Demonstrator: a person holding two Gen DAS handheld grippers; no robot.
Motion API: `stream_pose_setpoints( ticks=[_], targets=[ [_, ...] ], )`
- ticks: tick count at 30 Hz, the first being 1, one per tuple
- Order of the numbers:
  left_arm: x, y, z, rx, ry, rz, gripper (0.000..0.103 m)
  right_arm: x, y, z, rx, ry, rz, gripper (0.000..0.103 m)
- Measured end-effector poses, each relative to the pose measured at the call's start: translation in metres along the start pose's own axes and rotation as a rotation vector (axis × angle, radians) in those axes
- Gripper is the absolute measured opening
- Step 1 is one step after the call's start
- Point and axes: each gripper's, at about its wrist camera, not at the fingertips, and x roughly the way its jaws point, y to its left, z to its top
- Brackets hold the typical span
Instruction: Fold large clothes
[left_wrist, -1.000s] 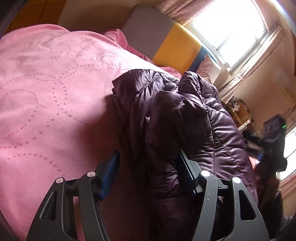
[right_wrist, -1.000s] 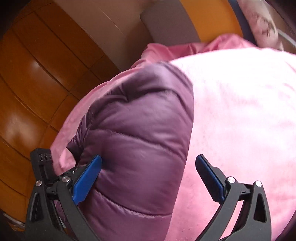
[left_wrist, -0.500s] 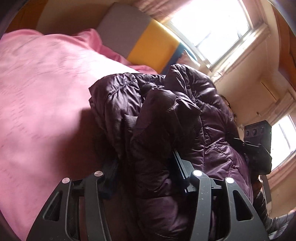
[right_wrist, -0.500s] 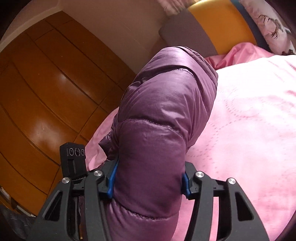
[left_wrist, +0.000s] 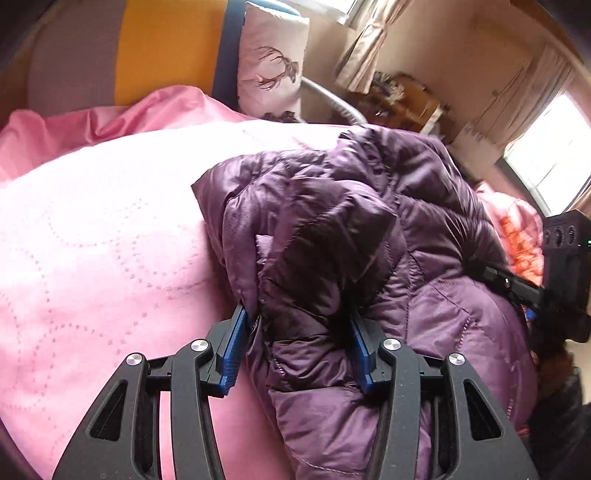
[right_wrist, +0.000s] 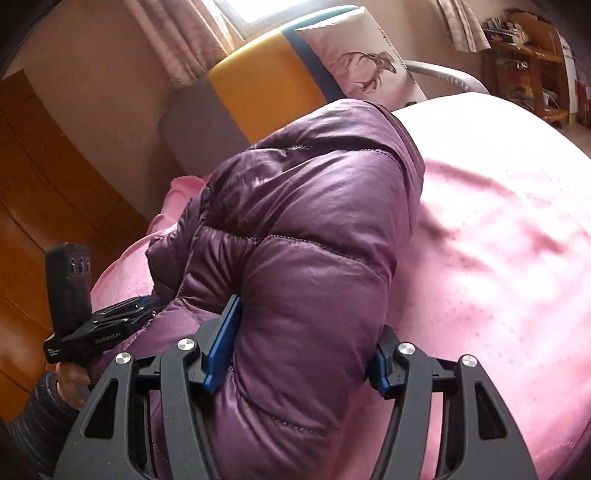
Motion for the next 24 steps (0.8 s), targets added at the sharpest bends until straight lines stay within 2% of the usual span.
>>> stream_pose_setpoints(
  ticks=[1, 3, 6, 7, 10, 13, 14, 16, 18, 20, 24],
  targets=[
    [0.002, -0.003, -0.002, 0.002, -0.005, 0.022, 0.053, -0.003, 0.000, -0.003, 0.020, -0.011, -0.005, 0.077],
    [-0.002, -0.005, -0.007, 0.003, -0.023, 0.037, 0.053, -0.016, 0.002, -0.004, 0.026, -0.042, -0.050, 0.082],
    [-0.014, -0.004, -0.010, 0.021, -0.063, 0.081, 0.053, -0.025, 0.028, 0.008, 0.012, -0.138, -0.182, 0.085],
    [-0.021, -0.004, -0.013, 0.022, -0.082, 0.092, 0.053, -0.027, 0.041, 0.012, 0.022, -0.170, -0.188, 0.085],
    [-0.031, -0.008, -0.019, 0.014, -0.128, 0.113, 0.053, -0.018, 0.077, 0.028, 0.014, -0.190, -0.197, 0.085],
    [-0.031, -0.009, -0.021, -0.008, -0.147, 0.114, 0.053, 0.018, 0.112, 0.044, -0.049, -0.160, -0.250, 0.085],
    [-0.028, -0.008, -0.022, -0.011, -0.145, 0.115, 0.053, 0.036, 0.106, 0.062, -0.059, -0.139, -0.258, 0.085],
    [-0.025, -0.003, -0.027, -0.033, -0.133, 0.109, 0.053, 0.070, 0.117, 0.069, -0.095, -0.079, -0.293, 0.084],
    [-0.023, 0.005, -0.032, -0.057, -0.127, 0.097, 0.053, 0.104, 0.125, 0.069, -0.138, -0.013, -0.345, 0.085],
    [-0.022, 0.013, -0.037, -0.087, -0.123, 0.086, 0.053, 0.136, 0.113, 0.065, -0.186, 0.036, -0.389, 0.086],
    [-0.014, 0.030, -0.046, -0.162, -0.097, 0.059, 0.063, 0.166, 0.102, 0.051, -0.226, 0.028, -0.443, 0.088]
  ],
)
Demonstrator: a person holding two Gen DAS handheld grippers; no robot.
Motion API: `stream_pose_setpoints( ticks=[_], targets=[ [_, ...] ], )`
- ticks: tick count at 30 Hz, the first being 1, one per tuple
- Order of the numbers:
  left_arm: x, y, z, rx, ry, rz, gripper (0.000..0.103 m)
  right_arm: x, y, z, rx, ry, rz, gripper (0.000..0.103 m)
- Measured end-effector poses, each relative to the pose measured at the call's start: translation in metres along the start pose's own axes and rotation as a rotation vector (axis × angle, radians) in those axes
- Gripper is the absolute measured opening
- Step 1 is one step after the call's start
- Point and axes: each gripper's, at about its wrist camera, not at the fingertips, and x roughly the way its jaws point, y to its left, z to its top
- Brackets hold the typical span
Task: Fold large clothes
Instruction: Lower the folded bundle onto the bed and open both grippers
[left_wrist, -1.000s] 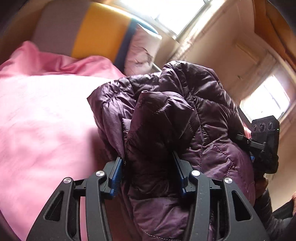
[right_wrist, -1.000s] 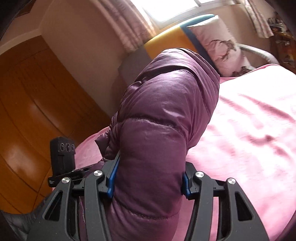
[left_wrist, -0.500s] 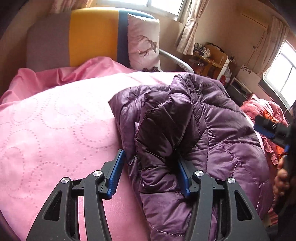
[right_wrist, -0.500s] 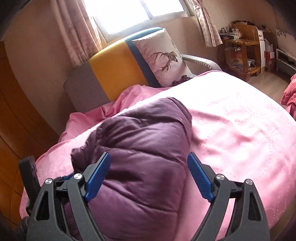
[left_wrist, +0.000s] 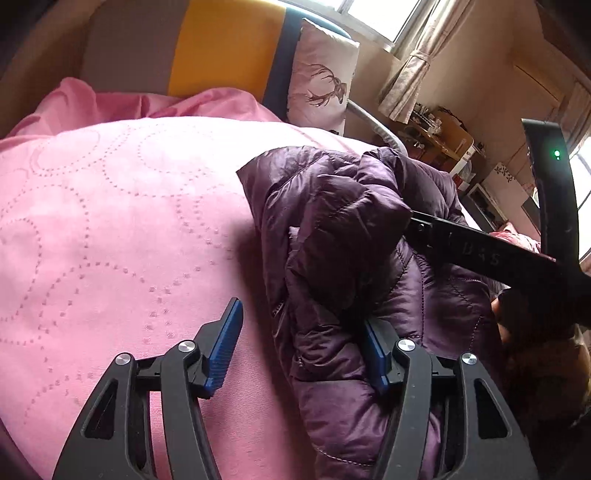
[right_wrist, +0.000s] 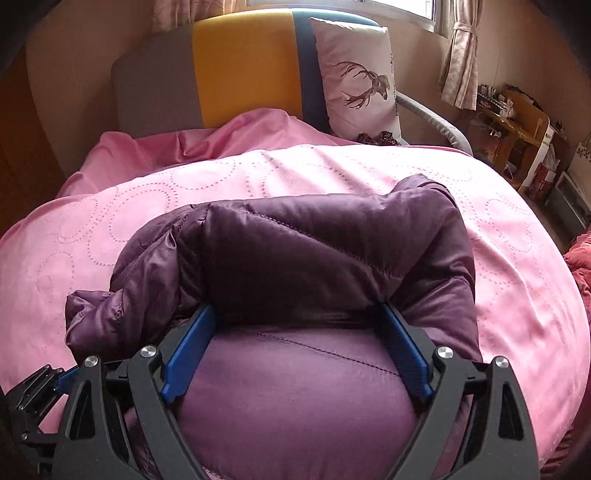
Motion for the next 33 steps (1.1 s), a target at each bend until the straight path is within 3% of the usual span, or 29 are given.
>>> stream_pose_setpoints(
  ticks=[4, 7, 15, 23, 28, 33],
  targets=[
    [-0.013, 0.000, 0.000, -0.018, -0.023, 0.024, 0.069, -0.024, -0.007, -0.005, 0.023, -0.039, 0.043, 0.089],
    [-0.035, -0.002, 0.000, -0.041, -0.058, 0.030, 0.075, -0.067, -0.023, -0.014, 0.079, -0.087, 0.085, 0.090],
    [-0.083, -0.023, -0.018, -0.034, -0.145, 0.015, 0.076, -0.154, -0.042, -0.086, 0.086, -0.159, 0.082, 0.089],
    [-0.054, -0.032, -0.039, 0.020, -0.080, 0.115, 0.076, -0.149, -0.040, -0.138, 0.061, -0.168, 0.042, 0.089],
    [-0.063, -0.039, -0.045, 0.027, -0.121, 0.151, 0.076, -0.154, -0.034, -0.143, 0.050, -0.170, 0.009, 0.090],
    [-0.079, -0.042, -0.051, 0.020, -0.166, 0.192, 0.087, -0.162, -0.029, -0.151, 0.068, -0.166, -0.023, 0.090]
  ],
)
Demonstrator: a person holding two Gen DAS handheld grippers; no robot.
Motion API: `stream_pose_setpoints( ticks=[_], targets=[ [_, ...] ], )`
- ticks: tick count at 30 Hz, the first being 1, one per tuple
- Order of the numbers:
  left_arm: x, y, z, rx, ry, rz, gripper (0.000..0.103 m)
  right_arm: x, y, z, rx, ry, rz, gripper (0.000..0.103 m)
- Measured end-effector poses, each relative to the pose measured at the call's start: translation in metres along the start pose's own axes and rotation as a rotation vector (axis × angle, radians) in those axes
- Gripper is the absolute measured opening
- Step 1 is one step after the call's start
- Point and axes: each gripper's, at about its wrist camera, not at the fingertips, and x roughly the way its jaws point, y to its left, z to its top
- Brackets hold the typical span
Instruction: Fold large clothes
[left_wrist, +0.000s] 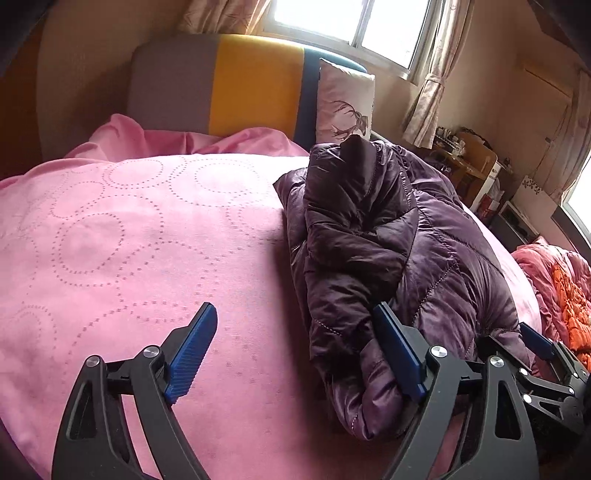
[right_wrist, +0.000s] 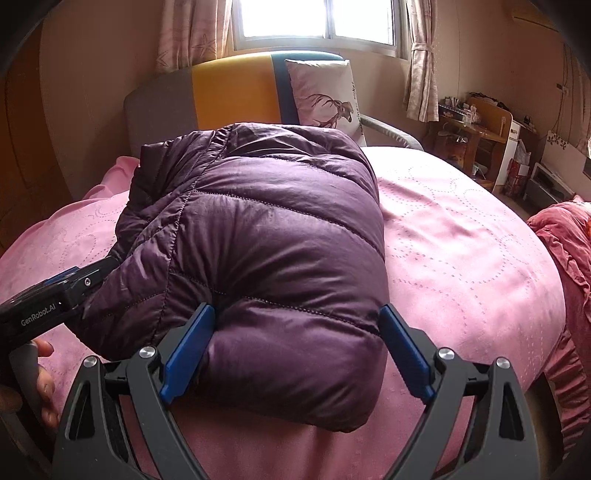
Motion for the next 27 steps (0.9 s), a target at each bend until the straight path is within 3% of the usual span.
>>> stream_pose_setpoints(
  ticks=[13, 21, 27],
  targets=[
    [-0.046, -0.008, -0.014, 0.039, -0.100, 0.057, 0.098, -0.050, 0.014, -0.016, 0.056, -0.059, -0.068, 0.100],
    [-0.056, -0.003, -0.034, 0.036, -0.094, 0.072, 0.099, -0.077, 0.014, -0.033, 0.129, -0.081, -0.107, 0.101],
    [-0.058, 0.001, -0.051, 0.044, -0.077, 0.104, 0.099, -0.083, 0.021, -0.045, 0.108, -0.078, -0.167, 0.101]
  ],
)
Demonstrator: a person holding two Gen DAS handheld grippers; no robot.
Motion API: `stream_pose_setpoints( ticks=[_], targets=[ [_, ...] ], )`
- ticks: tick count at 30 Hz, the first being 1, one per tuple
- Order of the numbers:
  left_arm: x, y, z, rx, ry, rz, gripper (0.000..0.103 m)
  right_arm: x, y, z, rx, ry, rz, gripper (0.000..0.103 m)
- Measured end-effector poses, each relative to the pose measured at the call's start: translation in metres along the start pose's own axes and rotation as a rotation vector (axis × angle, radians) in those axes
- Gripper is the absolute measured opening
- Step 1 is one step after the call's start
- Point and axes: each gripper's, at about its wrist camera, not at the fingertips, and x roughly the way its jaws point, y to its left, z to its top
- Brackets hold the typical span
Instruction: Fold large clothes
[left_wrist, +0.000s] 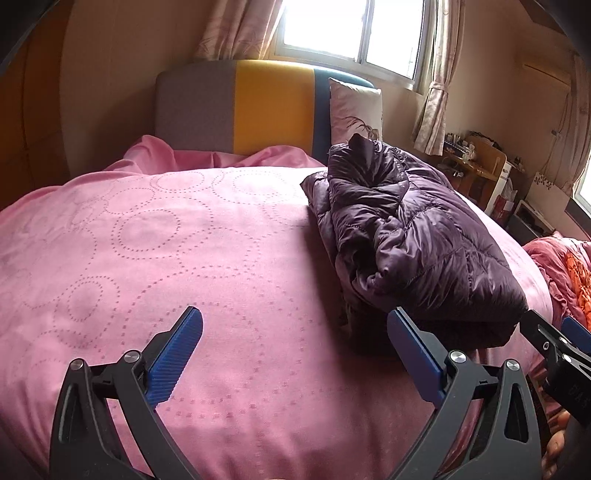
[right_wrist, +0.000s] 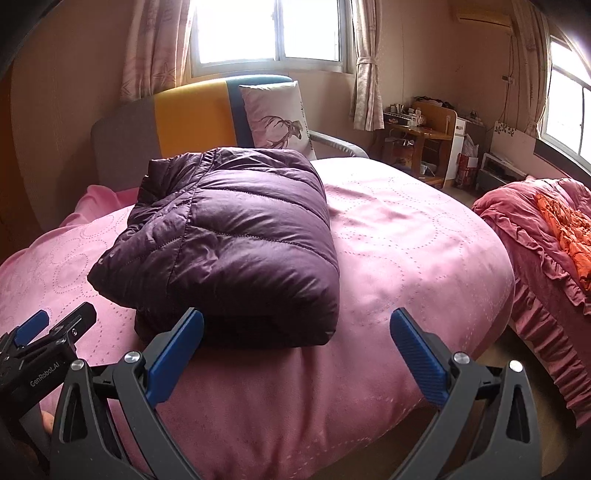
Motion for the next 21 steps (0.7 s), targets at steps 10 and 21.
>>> stream_pose_setpoints(
  ticks=[10, 21],
  targets=[
    [-0.010, 0.005, -0.010, -0.009, -0.005, 0.054, 0.099, 0.007, 0.004, -0.007, 0.021, 0.044, -0.007, 0.101],
    [-0.015, 0.002, -0.011, -0.003, -0.032, 0.055, 0.099, 0.012, 0.010, -0.009, -0.006, 0.050, -0.046, 0.101]
  ],
)
